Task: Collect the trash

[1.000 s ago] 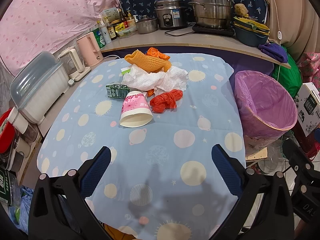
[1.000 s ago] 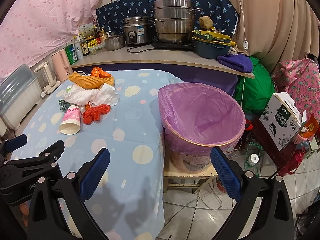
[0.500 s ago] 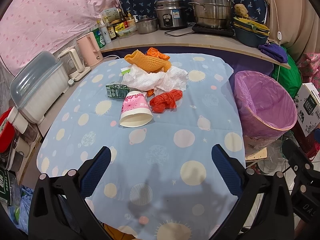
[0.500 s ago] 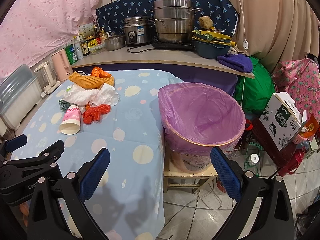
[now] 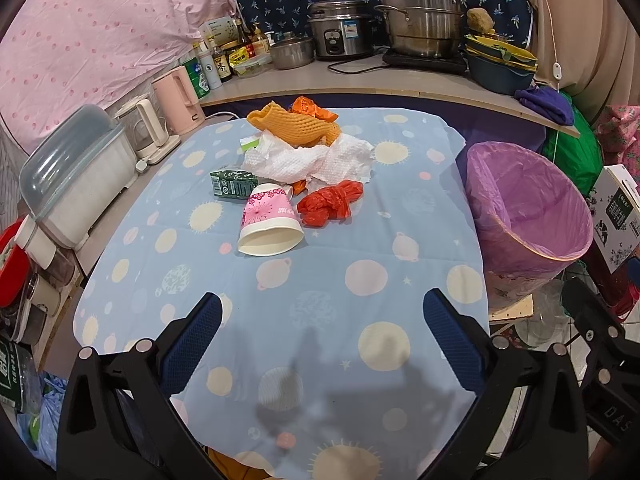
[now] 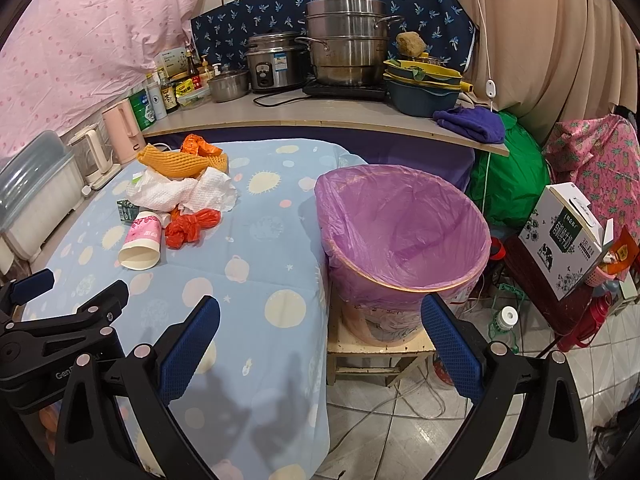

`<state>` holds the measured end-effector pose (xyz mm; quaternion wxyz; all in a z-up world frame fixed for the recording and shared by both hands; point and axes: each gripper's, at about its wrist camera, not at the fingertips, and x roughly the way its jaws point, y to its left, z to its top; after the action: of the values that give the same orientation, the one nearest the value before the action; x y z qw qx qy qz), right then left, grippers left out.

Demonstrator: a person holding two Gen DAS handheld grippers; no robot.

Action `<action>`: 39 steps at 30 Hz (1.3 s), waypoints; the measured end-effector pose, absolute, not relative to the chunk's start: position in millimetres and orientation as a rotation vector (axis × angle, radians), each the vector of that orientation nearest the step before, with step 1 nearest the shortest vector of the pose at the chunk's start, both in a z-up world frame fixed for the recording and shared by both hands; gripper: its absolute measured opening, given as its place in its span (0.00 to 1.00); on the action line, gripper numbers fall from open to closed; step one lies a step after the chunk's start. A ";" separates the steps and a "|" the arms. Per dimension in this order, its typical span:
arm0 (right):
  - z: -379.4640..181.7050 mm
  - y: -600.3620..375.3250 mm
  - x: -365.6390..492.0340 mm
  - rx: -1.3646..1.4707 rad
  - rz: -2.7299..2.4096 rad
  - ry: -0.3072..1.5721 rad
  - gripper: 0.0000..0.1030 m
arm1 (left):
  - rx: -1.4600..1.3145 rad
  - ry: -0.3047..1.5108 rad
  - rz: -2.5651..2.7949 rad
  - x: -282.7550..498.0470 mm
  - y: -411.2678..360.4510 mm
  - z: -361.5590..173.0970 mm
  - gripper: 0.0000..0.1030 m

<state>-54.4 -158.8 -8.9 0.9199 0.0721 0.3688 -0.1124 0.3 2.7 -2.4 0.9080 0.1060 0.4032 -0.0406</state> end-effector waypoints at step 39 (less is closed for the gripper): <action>-38.5 -130.7 5.1 0.133 -0.230 0.825 0.94 | 0.075 0.857 -0.021 76.1 65.8 -35.5 0.93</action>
<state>5.1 -130.7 -38.5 0.9076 0.0644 0.3996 -0.1114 76.1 65.9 -35.5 0.9089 0.0365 0.4152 -0.0102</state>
